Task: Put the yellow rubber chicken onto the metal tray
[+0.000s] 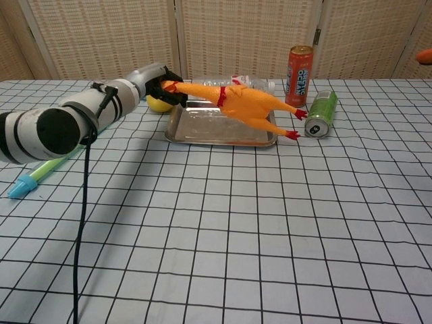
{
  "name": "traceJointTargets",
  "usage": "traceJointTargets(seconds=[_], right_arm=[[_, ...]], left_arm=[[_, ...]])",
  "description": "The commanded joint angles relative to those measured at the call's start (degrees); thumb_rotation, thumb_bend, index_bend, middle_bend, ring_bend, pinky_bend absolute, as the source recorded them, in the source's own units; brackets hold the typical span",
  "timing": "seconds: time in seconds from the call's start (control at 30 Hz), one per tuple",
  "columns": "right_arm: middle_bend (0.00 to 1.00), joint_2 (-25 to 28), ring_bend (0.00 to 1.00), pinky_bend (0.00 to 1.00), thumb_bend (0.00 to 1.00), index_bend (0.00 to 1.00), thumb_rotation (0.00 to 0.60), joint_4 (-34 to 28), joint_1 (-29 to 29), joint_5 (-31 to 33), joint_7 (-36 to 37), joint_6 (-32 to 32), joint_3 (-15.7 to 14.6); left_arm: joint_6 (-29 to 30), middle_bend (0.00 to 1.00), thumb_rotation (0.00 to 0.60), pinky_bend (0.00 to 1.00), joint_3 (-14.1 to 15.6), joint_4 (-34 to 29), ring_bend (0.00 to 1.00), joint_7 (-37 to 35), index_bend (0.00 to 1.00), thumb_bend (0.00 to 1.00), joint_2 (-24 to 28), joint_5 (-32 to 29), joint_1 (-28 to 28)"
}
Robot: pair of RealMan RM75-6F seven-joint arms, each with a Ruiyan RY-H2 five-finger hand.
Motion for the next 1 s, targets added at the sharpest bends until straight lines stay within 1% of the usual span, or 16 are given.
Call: traceJointTargets(seconds=[0.03, 0.07, 0.13, 0.23, 0.27, 0.3, 0.33, 0.4, 0.43, 0.6, 0.7, 0.77, 0.87, 0.93, 0.97, 1.0], right_arm=[[0.00, 0.0, 0.00, 0.00, 0.01, 0.00, 0.600, 0.0, -0.3, -0.3, -0.6, 0.1, -0.2], [0.00, 0.1, 0.00, 0.00, 0.01, 0.00, 0.600, -0.1, -0.4, -0.4, -0.7, 0.2, -0.3], [0.00, 0.2, 0.00, 0.00, 0.01, 0.00, 0.600, -0.4, -0.7, -0.7, -1.0, 0.5, -0.4], [0.00, 0.4, 0.00, 0.00, 0.01, 0.00, 0.600, -0.8, -1.1, -0.8, -1.3, 1.1, -0.2], [0.00, 0.5, 0.00, 0.00, 0.01, 0.00, 0.600, -0.9, -1.2, -0.9, -1.3, 1.2, -0.2], [0.00, 0.6, 0.00, 0.00, 0.01, 0.00, 0.600, -1.1, -1.3, -1.0, -1.3, 1.2, -0.2], [0.00, 0.6, 0.00, 0.00, 0.01, 0.00, 0.600, -1.2, -1.4, -1.1, -1.4, 1.4, -0.3], [0.00, 0.8, 0.00, 0.00, 0.01, 0.00, 0.600, -1.5, -1.7, -1.5, -1.7, 1.7, -0.4], [0.00, 0.9, 0.00, 0.00, 0.01, 0.00, 0.600, -1.6, -1.8, -1.6, -1.8, 1.8, -0.5], [0.00, 1.4, 0.00, 0.00, 0.01, 0.00, 0.600, -1.9, -2.6, -1.9, -2.0, 2.5, -0.8], [0.00, 1.7, 0.00, 0.00, 0.01, 0.00, 0.600, -2.0, -3.0, -1.9, -1.7, 2.8, -0.8], [0.00, 1.8, 0.00, 0.00, 0.01, 0.00, 0.600, -2.0, -3.2, -2.1, -1.4, 3.0, -0.8], [0.00, 1.9, 0.00, 0.00, 0.01, 0.00, 0.600, -2.2, -3.4, -2.5, -1.4, 3.3, -0.9], [0.00, 1.8, 0.00, 0.00, 0.01, 0.00, 0.600, -2.2, -3.6, -3.0, -1.5, 3.5, -1.0], [0.00, 1.8, 0.00, 0.00, 0.01, 0.00, 0.600, -2.3, -3.6, -3.2, -1.6, 3.5, -1.1], [0.00, 1.6, 0.00, 0.00, 0.01, 0.00, 0.600, -2.4, -3.6, -3.5, -1.7, 3.6, -1.2]], left_arm=[[0.0, 0.46, 0.600, 0.18, 2.4, 9.6, 0.27, -4.9, 0.58, 0.71, -4.9, 3.8, -3.2], [0.0, 0.45, 0.600, 0.18, 2.8, 10.6, 0.27, -5.7, 0.56, 0.69, -5.2, 4.2, -3.3], [0.0, 0.41, 0.600, 0.16, 4.0, 12.3, 0.24, -7.6, 0.46, 0.65, -5.5, 5.5, -3.2], [0.4, 0.26, 0.600, 0.14, 6.2, 14.3, 0.15, -8.7, 0.17, 0.59, -5.8, 7.5, -2.7], [0.7, 0.20, 0.600, 0.13, 6.6, 14.9, 0.11, -8.7, 0.08, 0.57, -6.0, 7.9, -2.7], [1.2, 0.13, 0.600, 0.12, 7.0, 15.7, 0.07, -8.5, 0.02, 0.55, -6.2, 8.2, -2.6], [1.5, 0.08, 0.600, 0.11, 7.2, 16.1, 0.03, -8.3, 0.00, 0.54, -6.4, 8.3, -2.6], [1.8, 0.01, 0.600, 0.09, 7.5, 17.1, 0.00, -7.4, 0.00, 0.51, -6.8, 8.5, -2.6], [1.8, 0.00, 0.600, 0.07, 7.7, 17.5, 0.00, -6.6, 0.00, 0.50, -6.9, 8.5, -2.5], [0.3, 0.00, 0.600, 0.05, 8.4, 18.3, 0.00, -2.4, 0.00, 0.45, -7.1, 8.6, -2.6], [-1.0, 0.00, 0.600, 0.04, 8.4, 17.1, 0.00, -1.7, 0.00, 0.45, -6.5, 8.2, -2.8], [-0.8, 0.00, 0.600, 0.04, 8.4, 16.1, 0.00, -1.6, 0.00, 0.45, -5.9, 8.2, -2.7], [-0.2, 0.00, 0.600, 0.03, 9.7, 13.6, 0.00, -0.5, 0.00, 0.44, -4.2, 9.4, -2.2], [-0.2, 0.00, 0.600, 0.03, 11.1, 10.5, 0.00, 0.9, 0.00, 0.44, -2.0, 10.6, -1.4], [-0.5, 0.00, 0.600, 0.03, 11.8, 8.6, 0.00, 1.5, 0.00, 0.43, -0.6, 11.1, -1.0], [-1.9, 0.00, 0.600, 0.03, 12.6, 5.2, 0.00, 2.2, 0.00, 0.43, 1.6, 11.6, -0.4]])
